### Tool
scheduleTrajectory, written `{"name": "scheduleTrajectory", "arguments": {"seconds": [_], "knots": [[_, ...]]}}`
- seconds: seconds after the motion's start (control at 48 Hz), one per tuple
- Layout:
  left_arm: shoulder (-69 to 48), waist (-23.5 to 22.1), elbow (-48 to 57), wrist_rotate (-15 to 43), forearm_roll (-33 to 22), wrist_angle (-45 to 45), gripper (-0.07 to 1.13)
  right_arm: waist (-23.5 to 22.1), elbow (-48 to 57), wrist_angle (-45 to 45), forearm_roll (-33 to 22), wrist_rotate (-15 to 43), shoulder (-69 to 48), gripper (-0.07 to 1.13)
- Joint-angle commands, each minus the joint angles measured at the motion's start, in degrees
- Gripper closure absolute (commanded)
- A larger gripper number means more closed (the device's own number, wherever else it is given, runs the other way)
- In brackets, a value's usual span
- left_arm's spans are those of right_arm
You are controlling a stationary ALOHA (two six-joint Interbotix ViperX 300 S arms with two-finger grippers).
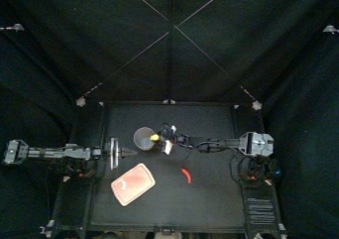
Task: Pick the yellow can then place it in the grey bowl
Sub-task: Drop yellow can in the grey bowl and return to neutral
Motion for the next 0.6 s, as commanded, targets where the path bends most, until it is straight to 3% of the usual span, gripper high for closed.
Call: {"name": "scheduleTrajectory", "arguments": {"seconds": [0.021,0.312,0.604], "knots": [[0.2,0.2,-0.7,0.1,0.1,-0.5,1.06,0.1,-3.2,-0.3,-0.1,-0.1,0.0,0.32],[0.2,0.1,-0.6,0.1,-0.1,-0.5,1.06,-0.2,-5.0,-0.3,0.3,0.0,1.9,0.16],[0.2,0.1,-0.6,0.0,-0.1,-0.5,1.06,-0.3,-3.8,-0.7,0.3,0.0,1.2,0.15]]}}
